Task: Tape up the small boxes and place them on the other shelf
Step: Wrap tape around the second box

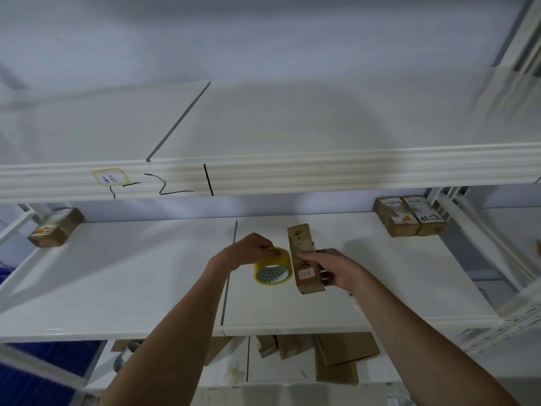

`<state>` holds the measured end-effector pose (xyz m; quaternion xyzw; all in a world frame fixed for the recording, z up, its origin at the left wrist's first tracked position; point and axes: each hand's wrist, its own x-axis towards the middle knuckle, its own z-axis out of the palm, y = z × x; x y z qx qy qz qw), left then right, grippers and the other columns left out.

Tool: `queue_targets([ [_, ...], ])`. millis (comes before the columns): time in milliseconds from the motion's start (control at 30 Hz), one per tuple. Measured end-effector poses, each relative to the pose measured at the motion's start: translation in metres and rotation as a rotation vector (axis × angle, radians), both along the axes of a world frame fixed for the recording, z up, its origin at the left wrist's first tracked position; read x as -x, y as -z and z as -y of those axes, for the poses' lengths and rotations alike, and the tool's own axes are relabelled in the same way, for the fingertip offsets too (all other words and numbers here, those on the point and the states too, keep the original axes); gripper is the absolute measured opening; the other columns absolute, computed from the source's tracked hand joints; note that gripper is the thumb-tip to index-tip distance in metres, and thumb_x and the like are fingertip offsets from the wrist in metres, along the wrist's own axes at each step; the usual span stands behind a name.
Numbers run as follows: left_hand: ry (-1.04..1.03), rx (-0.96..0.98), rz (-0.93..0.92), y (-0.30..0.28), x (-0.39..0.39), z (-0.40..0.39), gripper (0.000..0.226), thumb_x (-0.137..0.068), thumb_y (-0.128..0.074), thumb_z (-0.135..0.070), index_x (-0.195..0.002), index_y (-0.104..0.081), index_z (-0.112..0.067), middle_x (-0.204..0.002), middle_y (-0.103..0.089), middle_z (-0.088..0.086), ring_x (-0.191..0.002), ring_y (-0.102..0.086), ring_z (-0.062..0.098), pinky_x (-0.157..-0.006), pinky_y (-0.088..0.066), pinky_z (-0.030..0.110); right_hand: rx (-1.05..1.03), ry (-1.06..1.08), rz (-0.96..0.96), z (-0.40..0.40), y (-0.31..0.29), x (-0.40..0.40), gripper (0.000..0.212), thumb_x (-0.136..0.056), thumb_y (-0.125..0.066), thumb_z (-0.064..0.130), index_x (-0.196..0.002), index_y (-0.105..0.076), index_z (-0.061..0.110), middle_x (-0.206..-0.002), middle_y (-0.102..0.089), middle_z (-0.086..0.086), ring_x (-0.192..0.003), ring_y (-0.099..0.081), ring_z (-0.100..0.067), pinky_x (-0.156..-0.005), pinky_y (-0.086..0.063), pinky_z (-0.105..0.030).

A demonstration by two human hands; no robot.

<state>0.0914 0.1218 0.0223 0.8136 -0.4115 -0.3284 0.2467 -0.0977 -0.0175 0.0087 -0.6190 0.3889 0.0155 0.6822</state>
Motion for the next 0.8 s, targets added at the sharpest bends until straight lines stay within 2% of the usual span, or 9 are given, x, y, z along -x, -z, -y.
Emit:
queue_targets([
  [100,-0.032,0.037,-0.046,0.000,-0.005,-0.007,0.037,-0.090,-0.070,-0.042,-0.088,-0.075,-0.005,-0.081,-0.063,0.008,-0.077,-0.058,0.017,-0.072,-0.045,0.028,-0.005,-0.001,-0.012,0.003,0.003,0.005,0.045,-0.081,-0.081,0.039,-0.115,-0.070,0.013,-0.100,-0.078,-0.007,-0.096,-0.074,-0.024,-0.078,-0.060,-0.036],
  [233,-0.043,0.011,0.019,0.005,-0.006,-0.006,0.035,-0.088,-0.072,-0.044,-0.081,-0.074,-0.009,-0.078,-0.064,0.007,-0.079,-0.060,0.019,-0.072,-0.047,0.029,0.006,0.008,-0.002,0.001,0.004,0.006,0.045,-0.080,-0.082,0.038,-0.116,-0.068,0.014,-0.100,-0.078,-0.006,-0.095,-0.074,-0.023,-0.074,-0.059,-0.033],
  [400,-0.118,-0.120,0.339,0.006,-0.011,-0.013,0.058,-0.075,-0.069,-0.070,-0.083,-0.071,-0.013,-0.081,-0.064,0.002,-0.079,-0.064,0.020,-0.076,-0.055,0.031,0.004,-0.012,0.060,0.006,-0.004,0.005,0.044,-0.081,-0.081,0.036,-0.118,-0.068,0.017,-0.101,-0.078,-0.004,-0.098,-0.073,-0.023,-0.079,-0.059,-0.035],
  [600,-0.147,-0.151,0.292,0.007,-0.009,-0.011,0.060,-0.071,-0.069,-0.075,-0.079,-0.070,-0.015,-0.077,-0.063,0.001,-0.076,-0.065,0.018,-0.073,-0.056,0.029,-0.062,-0.029,0.128,0.002,-0.007,0.006,0.040,-0.085,-0.077,0.033,-0.120,-0.068,0.016,-0.104,-0.077,-0.006,-0.098,-0.073,-0.023,-0.081,-0.058,-0.035],
  [667,-0.147,-0.132,0.271,0.007,-0.008,-0.008,0.061,-0.071,-0.070,-0.074,-0.081,-0.071,-0.014,-0.080,-0.066,0.002,-0.076,-0.066,0.018,-0.074,-0.056,0.029,-0.113,-0.023,0.159,0.001,-0.004,0.006,0.041,-0.086,-0.076,0.032,-0.122,-0.068,0.014,-0.108,-0.076,-0.009,-0.102,-0.072,-0.027,-0.088,-0.058,-0.039],
  [733,-0.133,-0.125,0.267,0.005,-0.004,-0.005,0.062,-0.073,-0.069,-0.074,-0.084,-0.071,-0.013,-0.082,-0.067,0.002,-0.075,-0.066,0.018,-0.074,-0.055,0.029,-0.161,-0.023,0.185,-0.002,-0.003,0.004,0.049,-0.081,-0.079,0.034,-0.124,-0.068,0.014,-0.115,-0.073,-0.013,-0.111,-0.068,-0.032,-0.099,-0.054,-0.046],
  [800,-0.104,-0.120,0.280,0.005,0.000,-0.002,0.060,-0.076,-0.067,-0.072,-0.086,-0.071,-0.012,-0.083,-0.067,0.003,-0.075,-0.065,0.017,-0.075,-0.055,0.029,-0.211,-0.027,0.199,-0.004,-0.001,0.001,0.057,-0.076,-0.083,0.036,-0.126,-0.067,0.013,-0.121,-0.071,-0.016,-0.117,-0.065,-0.035,-0.103,-0.051,-0.052],
])
